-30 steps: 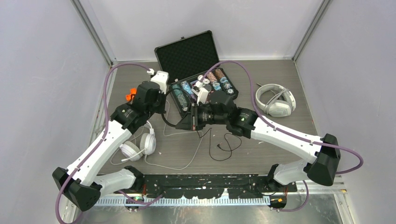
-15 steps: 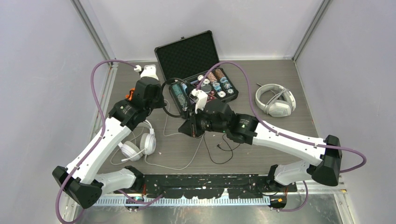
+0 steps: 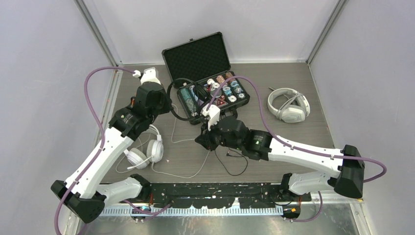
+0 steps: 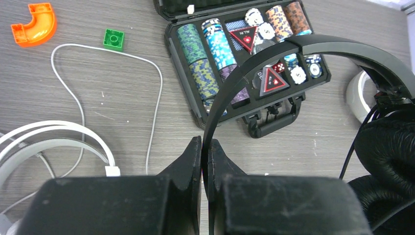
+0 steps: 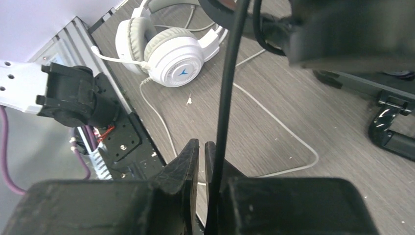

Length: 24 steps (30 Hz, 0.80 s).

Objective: Wrap the headphones
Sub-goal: Wrap the headphones cable around the headphones.

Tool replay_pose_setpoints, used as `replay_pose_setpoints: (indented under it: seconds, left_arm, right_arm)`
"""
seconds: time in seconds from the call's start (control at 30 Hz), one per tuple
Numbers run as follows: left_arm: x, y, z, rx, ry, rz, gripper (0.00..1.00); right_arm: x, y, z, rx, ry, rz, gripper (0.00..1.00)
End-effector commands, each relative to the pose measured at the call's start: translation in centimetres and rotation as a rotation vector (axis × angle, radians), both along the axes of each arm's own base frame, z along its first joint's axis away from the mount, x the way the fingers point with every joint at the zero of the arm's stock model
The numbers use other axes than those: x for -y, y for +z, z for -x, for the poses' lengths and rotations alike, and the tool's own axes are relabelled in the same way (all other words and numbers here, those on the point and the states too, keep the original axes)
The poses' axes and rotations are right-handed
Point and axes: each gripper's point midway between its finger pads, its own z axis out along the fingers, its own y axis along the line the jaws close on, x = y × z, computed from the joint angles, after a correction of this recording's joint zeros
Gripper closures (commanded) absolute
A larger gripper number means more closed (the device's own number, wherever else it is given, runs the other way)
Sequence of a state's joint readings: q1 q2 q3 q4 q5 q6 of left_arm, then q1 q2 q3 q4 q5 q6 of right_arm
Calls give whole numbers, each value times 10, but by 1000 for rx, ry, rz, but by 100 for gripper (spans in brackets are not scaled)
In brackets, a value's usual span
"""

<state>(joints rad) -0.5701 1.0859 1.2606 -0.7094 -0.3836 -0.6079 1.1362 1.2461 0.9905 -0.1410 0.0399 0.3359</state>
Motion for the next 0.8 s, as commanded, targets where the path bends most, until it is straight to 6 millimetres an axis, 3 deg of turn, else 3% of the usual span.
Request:
replay_pose_setpoints:
  seconds: [0.0,0.2,0.4,0.6,0.77]
  left_arm:
    - [10,48,-3,121,7,162,100]
    - [20,49,-5,120,-9,215,100]
    - [29,62,0,136,-48,290,100]
    - [34,72,6,148,-70,353,100]
    - [43,79,11,149,-104,415,100]
  right_arm:
    - [3,38,-11,164,-24,-99,84]
    - [3,38,-10,227,1,-133,83]
    - [1,22,-1,294,77,-185,83]
    - [3,8,-5,381,82,-187,82]
    - [5,-9,-8,397,71,-156,100]
